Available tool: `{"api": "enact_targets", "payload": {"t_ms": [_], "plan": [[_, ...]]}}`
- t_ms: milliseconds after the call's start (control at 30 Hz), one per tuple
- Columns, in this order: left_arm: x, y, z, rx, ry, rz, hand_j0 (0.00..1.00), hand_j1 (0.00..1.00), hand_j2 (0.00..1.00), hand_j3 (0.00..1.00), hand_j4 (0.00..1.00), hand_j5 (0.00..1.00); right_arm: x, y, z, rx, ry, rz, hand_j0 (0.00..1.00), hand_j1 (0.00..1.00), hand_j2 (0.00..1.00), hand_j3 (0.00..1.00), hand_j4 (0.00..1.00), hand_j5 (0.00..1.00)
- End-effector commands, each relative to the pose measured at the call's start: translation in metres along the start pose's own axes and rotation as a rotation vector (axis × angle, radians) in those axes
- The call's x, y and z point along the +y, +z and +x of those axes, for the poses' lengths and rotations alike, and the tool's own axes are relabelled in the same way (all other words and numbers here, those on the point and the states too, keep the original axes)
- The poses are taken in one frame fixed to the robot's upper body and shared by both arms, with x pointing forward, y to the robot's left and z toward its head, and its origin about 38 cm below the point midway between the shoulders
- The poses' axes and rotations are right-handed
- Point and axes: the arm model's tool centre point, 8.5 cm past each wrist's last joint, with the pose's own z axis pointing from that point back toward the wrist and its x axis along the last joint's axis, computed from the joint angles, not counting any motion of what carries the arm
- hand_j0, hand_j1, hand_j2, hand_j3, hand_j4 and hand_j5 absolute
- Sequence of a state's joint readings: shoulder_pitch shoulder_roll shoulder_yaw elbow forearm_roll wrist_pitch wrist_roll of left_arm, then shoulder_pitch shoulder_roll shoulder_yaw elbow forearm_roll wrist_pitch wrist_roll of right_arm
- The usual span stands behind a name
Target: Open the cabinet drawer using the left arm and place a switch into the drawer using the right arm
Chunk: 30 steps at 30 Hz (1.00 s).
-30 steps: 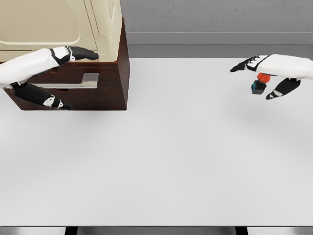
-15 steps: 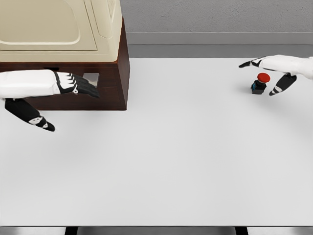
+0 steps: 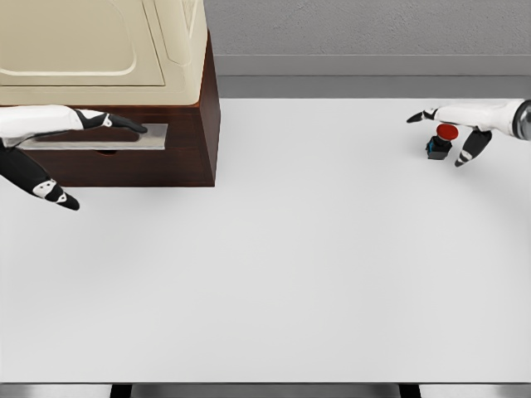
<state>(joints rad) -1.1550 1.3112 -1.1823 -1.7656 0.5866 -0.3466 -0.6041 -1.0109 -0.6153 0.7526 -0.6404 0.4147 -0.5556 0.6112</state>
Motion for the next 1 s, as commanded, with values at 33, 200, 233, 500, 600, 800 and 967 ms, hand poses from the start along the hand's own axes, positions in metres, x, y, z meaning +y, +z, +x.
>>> {"api": "enact_targets", "payload": {"t_ms": [33, 200, 233, 500, 600, 800, 967], "plan": [[0.003, 0.003, -0.005, 0.057, 0.042, 0.004, 1.0, 1.0, 1.0, 1.0, 1.0, 1.0, 0.002, -0.002, -0.002, 0.028, -0.008, 0.009, 1.0, 1.0, 1.0, 1.0, 1.0, 1.0], [0.003, 0.009, -0.017, 0.172, 0.112, 0.011, 1.0, 1.0, 1.0, 1.0, 1.0, 1.0, -0.003, -0.006, 0.003, 0.018, -0.004, 0.003, 0.99, 0.99, 0.99, 0.99, 0.99, 0.99], [0.003, 0.01, -0.018, 0.185, 0.121, 0.011, 1.0, 1.0, 1.0, 1.0, 1.0, 1.0, -0.003, -0.006, 0.003, 0.02, -0.003, 0.004, 0.98, 0.98, 0.98, 0.98, 0.98, 0.98], [0.001, 0.007, -0.023, 0.211, 0.167, 0.01, 1.0, 1.0, 1.0, 1.0, 1.0, 1.0, -0.006, -0.004, 0.0, 0.049, 0.02, 0.015, 0.97, 0.97, 0.97, 0.97, 0.97, 0.97], [0.001, 0.009, -0.026, 0.221, 0.173, 0.013, 1.0, 1.0, 1.0, 1.0, 1.0, 1.0, -0.01, -0.002, 0.0, 0.051, 0.023, 0.007, 0.97, 0.97, 0.97, 0.97, 0.97, 0.97], [0.001, 0.01, -0.033, 0.27, 0.208, 0.016, 1.0, 1.0, 1.0, 1.0, 1.0, 1.0, -0.009, -0.001, -0.004, 0.065, 0.014, 0.01, 0.92, 0.92, 0.92, 0.92, 0.92, 0.92], [0.0, 0.007, -0.037, 0.304, 0.239, 0.014, 1.0, 1.0, 1.0, 1.0, 1.0, 1.0, -0.006, -0.003, -0.004, 0.065, 0.013, 0.019, 0.86, 0.86, 0.86, 0.86, 0.86, 0.86]]}}
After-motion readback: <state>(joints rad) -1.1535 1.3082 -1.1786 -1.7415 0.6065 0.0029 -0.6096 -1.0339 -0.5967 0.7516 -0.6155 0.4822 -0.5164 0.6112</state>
